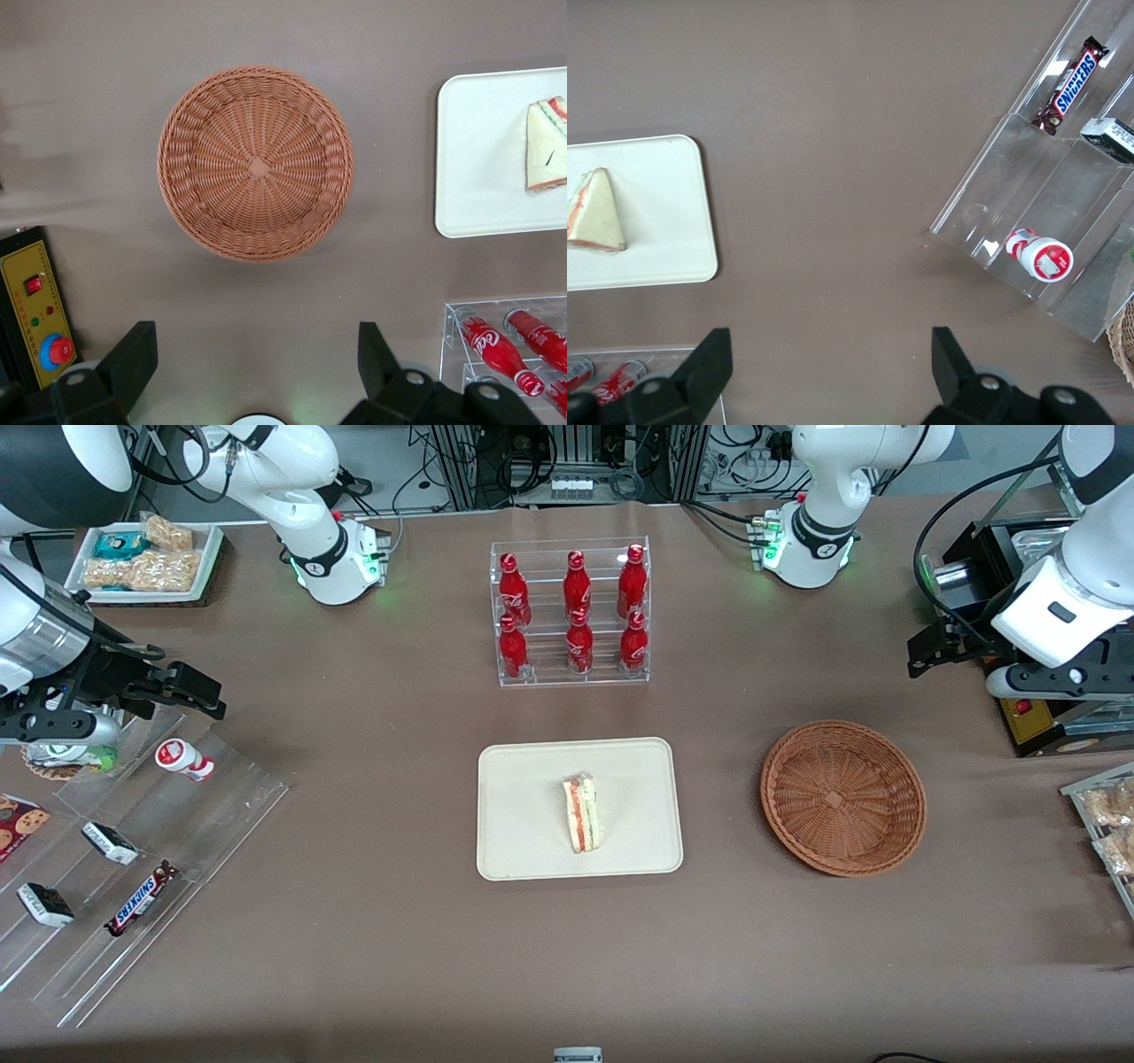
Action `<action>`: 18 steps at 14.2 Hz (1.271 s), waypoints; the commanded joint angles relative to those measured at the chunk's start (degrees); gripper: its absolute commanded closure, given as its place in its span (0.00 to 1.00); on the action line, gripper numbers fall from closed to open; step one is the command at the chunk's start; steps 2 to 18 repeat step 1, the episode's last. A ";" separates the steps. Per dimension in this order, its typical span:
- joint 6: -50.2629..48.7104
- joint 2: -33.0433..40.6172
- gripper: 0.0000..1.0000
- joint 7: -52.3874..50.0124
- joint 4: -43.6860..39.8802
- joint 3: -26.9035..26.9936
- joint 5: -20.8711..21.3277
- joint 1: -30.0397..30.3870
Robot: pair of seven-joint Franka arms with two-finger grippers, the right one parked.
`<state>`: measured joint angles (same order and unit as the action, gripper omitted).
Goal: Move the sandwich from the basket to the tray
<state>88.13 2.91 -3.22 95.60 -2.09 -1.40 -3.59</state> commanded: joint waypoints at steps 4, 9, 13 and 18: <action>-1.29 -0.45 0.00 0.84 -0.85 -0.28 -1.14 0.42; -1.29 -0.45 0.00 0.84 -0.85 -0.28 -1.14 0.42; -1.29 -0.45 0.00 0.84 -0.85 -0.28 -1.14 0.42; -1.29 -0.45 0.00 0.84 -0.85 -0.28 -1.14 0.42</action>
